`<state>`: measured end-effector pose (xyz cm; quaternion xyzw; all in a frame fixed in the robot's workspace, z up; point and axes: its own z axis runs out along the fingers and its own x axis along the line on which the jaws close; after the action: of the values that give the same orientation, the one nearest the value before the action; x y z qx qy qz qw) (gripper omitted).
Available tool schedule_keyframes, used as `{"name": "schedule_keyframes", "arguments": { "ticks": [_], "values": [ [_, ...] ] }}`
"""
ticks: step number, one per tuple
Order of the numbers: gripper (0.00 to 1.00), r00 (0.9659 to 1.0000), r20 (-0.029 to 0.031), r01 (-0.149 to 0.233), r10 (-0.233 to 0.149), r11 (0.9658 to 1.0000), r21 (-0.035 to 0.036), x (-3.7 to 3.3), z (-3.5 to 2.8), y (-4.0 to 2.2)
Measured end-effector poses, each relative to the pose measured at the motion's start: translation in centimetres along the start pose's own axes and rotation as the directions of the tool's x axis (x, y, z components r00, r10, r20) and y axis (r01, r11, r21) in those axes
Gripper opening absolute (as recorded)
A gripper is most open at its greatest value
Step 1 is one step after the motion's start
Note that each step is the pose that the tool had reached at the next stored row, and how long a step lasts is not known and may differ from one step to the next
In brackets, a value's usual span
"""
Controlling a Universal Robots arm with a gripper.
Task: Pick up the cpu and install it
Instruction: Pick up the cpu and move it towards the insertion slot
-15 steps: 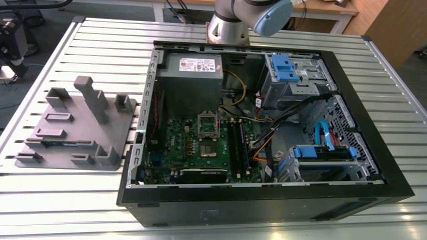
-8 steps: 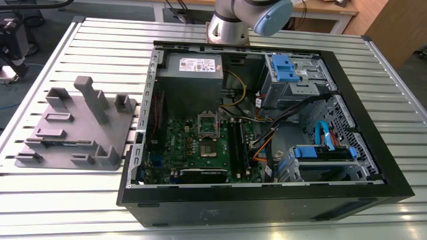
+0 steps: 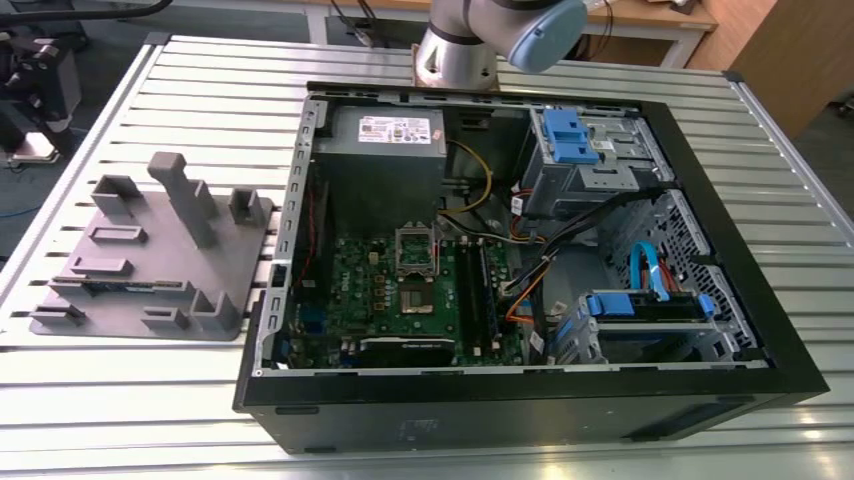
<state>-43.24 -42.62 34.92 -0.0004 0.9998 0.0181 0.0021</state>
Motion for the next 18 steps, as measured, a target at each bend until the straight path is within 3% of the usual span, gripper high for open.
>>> {"name": "schedule_keyframes", "arguments": {
  "ticks": [6, 18],
  "values": [
    [0.47, 1.0000, 0.0000, 0.000, 0.000, 1.0000, 0.0000, -1.21, 0.01, 0.00],
    [0.47, 1.0000, 0.0000, 0.000, 0.000, 1.0000, 0.0000, -1.45, 0.01, 0.00]
  ]
}}
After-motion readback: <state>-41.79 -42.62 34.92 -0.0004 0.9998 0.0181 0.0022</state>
